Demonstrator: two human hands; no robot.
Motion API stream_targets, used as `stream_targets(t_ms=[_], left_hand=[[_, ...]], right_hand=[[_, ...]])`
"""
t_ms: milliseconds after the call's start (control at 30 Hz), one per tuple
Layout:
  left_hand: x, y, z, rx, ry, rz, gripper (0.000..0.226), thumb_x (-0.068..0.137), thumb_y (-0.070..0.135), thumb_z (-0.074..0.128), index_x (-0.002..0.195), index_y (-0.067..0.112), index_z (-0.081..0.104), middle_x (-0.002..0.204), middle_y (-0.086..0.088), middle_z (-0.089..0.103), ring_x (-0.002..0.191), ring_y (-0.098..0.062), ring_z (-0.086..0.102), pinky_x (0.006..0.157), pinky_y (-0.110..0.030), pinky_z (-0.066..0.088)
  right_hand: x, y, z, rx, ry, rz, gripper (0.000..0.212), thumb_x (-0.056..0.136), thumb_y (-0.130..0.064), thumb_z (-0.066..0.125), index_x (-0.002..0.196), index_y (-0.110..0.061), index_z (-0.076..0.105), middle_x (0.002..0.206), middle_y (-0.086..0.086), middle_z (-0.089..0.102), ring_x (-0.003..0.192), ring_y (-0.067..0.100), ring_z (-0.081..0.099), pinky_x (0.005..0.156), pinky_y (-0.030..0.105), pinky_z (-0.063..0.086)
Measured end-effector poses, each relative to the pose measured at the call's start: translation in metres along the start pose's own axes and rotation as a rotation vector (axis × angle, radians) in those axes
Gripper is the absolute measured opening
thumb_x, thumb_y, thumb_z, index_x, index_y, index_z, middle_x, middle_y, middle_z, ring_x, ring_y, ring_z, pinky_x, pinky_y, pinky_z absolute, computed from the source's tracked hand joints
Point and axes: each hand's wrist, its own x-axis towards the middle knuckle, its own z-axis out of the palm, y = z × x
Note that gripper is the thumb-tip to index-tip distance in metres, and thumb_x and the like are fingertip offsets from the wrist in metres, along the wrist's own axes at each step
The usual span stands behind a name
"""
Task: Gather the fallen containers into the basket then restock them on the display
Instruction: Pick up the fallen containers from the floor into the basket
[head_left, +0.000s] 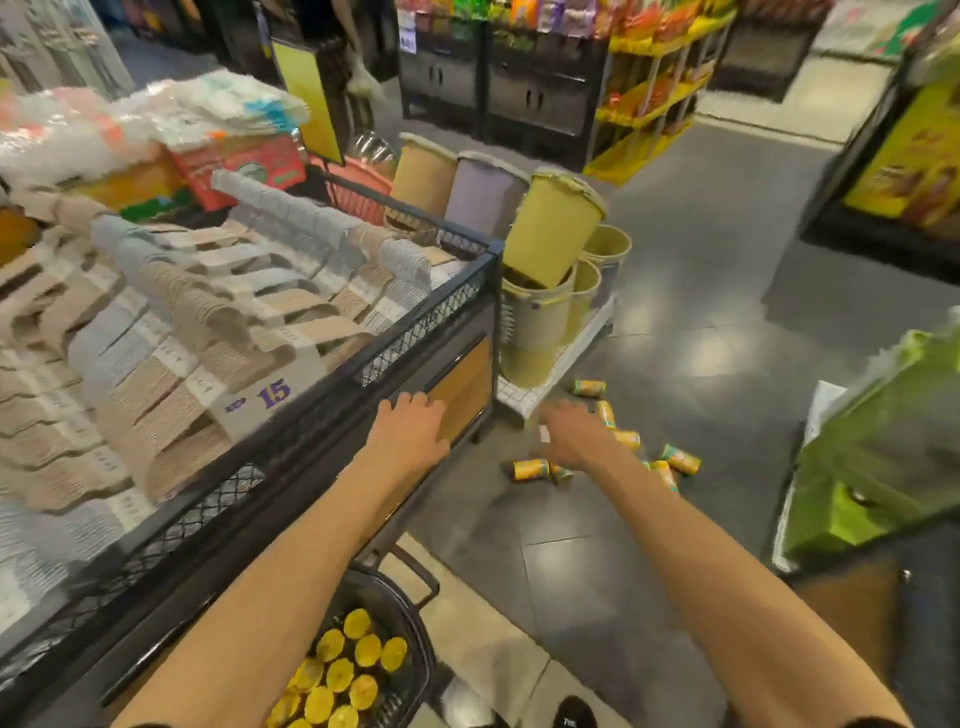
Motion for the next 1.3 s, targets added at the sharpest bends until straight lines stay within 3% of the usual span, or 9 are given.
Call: stream_targets(t_ms=[167, 533, 933, 1067, 1300], left_hand=[[0.059, 0.075, -0.025, 0.039, 0.003, 0.105, 0.054, 0.093, 0.046, 0.050, 0.137, 0.016, 0.043, 0.137, -0.012, 0.047, 0.129, -0.034, 0.042, 0.103, -0.049, 0.037], [0.157, 0.205, -0.037, -0.003, -0.003, 0.181, 0.051, 0.093, 0.045, 0.050, 0.137, 0.019, 0.047, 0.135, -0.008, 0.050, 0.125, -0.030, 0.047, 0.094, -0.042, 0.043], [0.249, 0.294, -0.029, -0.004, -0.090, 0.317, 0.049, 0.090, 0.040, 0.055, 0.132, 0.016, 0.049, 0.127, -0.010, 0.055, 0.119, -0.031, 0.052, 0.088, -0.042, 0.044], [0.298, 0.314, -0.021, 0.014, -0.112, 0.383, 0.043, 0.089, 0.042, 0.054, 0.122, 0.015, 0.054, 0.120, -0.009, 0.059, 0.112, -0.031, 0.055, 0.085, -0.040, 0.044], [0.391, 0.346, -0.007, 0.004, -0.195, 0.481, 0.047, 0.090, 0.042, 0.053, 0.130, 0.017, 0.052, 0.130, -0.009, 0.056, 0.119, -0.032, 0.052, 0.091, -0.043, 0.045]], right_hand=[[-0.004, 0.094, -0.025, 0.005, 0.001, 0.110, 0.048, 0.091, -0.037, 0.056, 0.133, -0.014, 0.051, 0.140, 0.017, 0.043, 0.132, 0.035, 0.037, 0.100, 0.046, 0.040], [-0.012, 0.257, -0.020, 0.085, -0.044, 0.245, 0.049, 0.092, -0.039, 0.055, 0.135, -0.016, 0.052, 0.137, 0.015, 0.046, 0.128, 0.035, 0.041, 0.102, 0.045, 0.042], [0.022, 0.352, -0.005, 0.164, -0.131, 0.357, 0.046, 0.091, -0.036, 0.055, 0.130, -0.012, 0.052, 0.134, 0.015, 0.046, 0.126, 0.034, 0.042, 0.096, 0.042, 0.041], [0.052, 0.377, 0.001, 0.211, -0.142, 0.418, 0.048, 0.093, -0.045, 0.053, 0.130, -0.014, 0.054, 0.132, 0.014, 0.047, 0.125, 0.034, 0.044, 0.096, 0.044, 0.042], [0.104, 0.420, 0.003, 0.257, -0.211, 0.503, 0.055, 0.094, -0.051, 0.050, 0.138, -0.018, 0.047, 0.136, 0.015, 0.046, 0.125, 0.036, 0.045, 0.098, 0.046, 0.043]])
